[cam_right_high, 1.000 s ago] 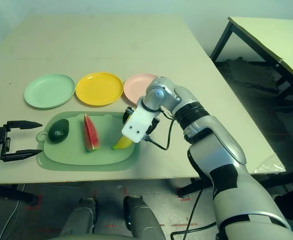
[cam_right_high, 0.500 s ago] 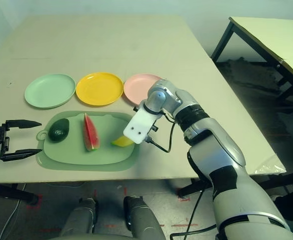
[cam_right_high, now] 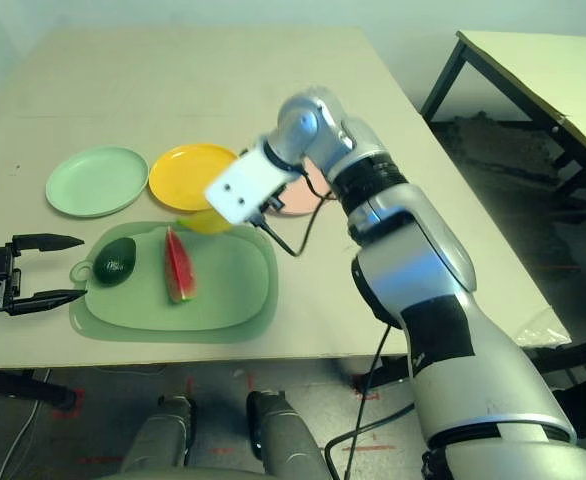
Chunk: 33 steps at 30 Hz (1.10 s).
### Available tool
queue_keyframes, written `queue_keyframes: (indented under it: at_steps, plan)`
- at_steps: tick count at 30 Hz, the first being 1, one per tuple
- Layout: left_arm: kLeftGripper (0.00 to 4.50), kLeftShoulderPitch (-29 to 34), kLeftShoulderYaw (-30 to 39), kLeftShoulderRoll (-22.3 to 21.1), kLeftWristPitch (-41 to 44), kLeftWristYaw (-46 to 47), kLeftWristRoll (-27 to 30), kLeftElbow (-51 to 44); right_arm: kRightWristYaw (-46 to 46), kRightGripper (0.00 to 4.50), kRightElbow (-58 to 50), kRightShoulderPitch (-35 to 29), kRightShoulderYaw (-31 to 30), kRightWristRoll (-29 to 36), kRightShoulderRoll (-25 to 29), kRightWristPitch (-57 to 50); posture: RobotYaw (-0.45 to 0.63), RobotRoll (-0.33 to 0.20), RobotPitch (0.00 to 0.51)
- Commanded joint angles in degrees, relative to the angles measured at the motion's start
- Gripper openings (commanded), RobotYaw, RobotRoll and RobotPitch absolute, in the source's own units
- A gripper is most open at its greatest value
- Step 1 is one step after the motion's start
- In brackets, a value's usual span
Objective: Place the fruits into color-matched plates.
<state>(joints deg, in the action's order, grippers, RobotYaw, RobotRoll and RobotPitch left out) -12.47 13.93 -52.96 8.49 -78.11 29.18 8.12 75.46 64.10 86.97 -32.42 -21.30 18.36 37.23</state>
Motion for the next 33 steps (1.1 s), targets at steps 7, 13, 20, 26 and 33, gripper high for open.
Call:
queue_keyframes:
  at_steps: [7,13,20,26,33]
  plan:
    - [4.50,5.0,5.7,2.4,14.0,19.9,0.6,-13.1,-21.6,1.64,11.2,2.8,-1.2,-9.6,-8.2,-7.6,0.19,0.000,0.165]
    - [4.50,9.4,8.2,3.1,18.8,25.4,2.1,-21.4,-30.8,1.64,13.7,1.4,-1.6,-13.8,-11.8,-13.2,0.25,0.000,0.172]
    - [4.50,14.1,11.8,3.2,21.6,28.1,4.3,-27.8,-35.8,1.64,14.8,-0.7,-1.6,-16.7,-13.3,-16.7,0.30,0.000,0.188]
    - [4.50,15.5,14.3,3.2,23.4,30.5,5.7,-30.6,-36.5,1.64,15.2,-2.1,-2.0,-18.8,-13.6,-17.8,0.32,0.000,0.206]
    - [4.50,13.3,15.1,2.6,23.9,32.3,5.7,-30.6,-37.2,1.64,15.4,-2.8,-1.0,-19.2,-12.7,-19.7,0.32,0.000,0.208]
